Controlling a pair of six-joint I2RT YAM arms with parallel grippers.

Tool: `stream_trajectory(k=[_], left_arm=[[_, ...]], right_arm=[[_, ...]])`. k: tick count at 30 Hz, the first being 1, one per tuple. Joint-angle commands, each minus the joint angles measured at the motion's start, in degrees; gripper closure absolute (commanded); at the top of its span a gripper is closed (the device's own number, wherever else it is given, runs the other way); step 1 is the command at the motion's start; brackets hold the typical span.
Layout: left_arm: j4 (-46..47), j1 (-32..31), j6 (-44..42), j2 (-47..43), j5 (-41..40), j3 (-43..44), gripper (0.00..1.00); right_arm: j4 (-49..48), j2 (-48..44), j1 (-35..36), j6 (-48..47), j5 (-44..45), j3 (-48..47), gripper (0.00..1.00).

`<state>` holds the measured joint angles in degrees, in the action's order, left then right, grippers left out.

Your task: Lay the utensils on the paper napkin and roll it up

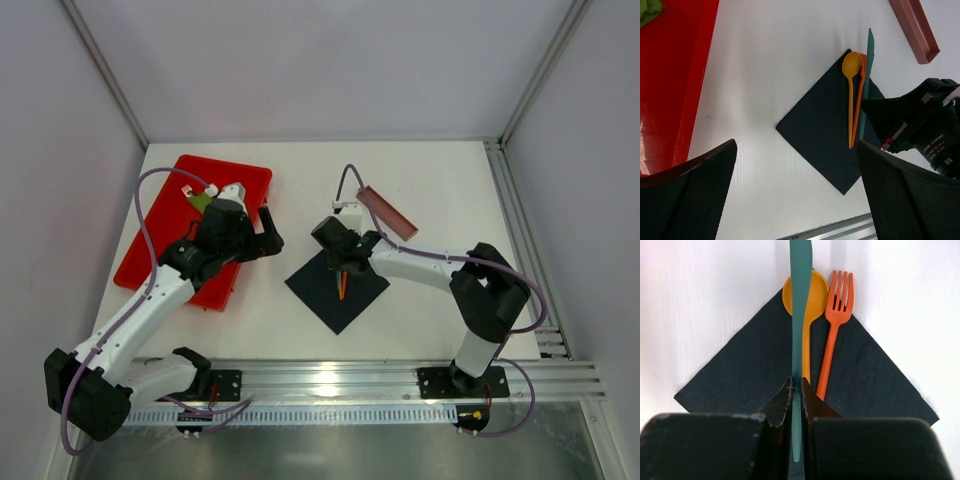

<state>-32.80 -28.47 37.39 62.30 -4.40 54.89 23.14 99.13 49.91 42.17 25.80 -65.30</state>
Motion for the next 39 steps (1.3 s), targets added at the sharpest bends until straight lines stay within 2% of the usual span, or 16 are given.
stream_trajectory(k=[1,19,27,34,39], left_arm=[[2.56,0.17,0.58,-0.95,0.54,-0.23,0.0],[2.39,0.08,0.32,-0.78,0.54,0.04,0.0],[2.21,0.08,0.23,-1.13,0.36,-0.49,0.0],[1.95,0.17,-0.21,-1.75,0.27,-0.58,0.0],[2.47,0.17,-0.3,-1.66,3.08,-1.45,0.0]], right_arm=[[-1.08,0.01,1.15,3.17,3.03,-0.71,0.96],[-0.11,4.4,3.35,2.83,3.9,-0.62,0.95],[2.44,4.84,3.35,3.97,4.7,-1.85,0.85],[3.5,4.76,3.7,3.71,4.87,-2.9,0.84],[5.86,0.38,3.79,-2.08,3.21,-7.28,0.8]])
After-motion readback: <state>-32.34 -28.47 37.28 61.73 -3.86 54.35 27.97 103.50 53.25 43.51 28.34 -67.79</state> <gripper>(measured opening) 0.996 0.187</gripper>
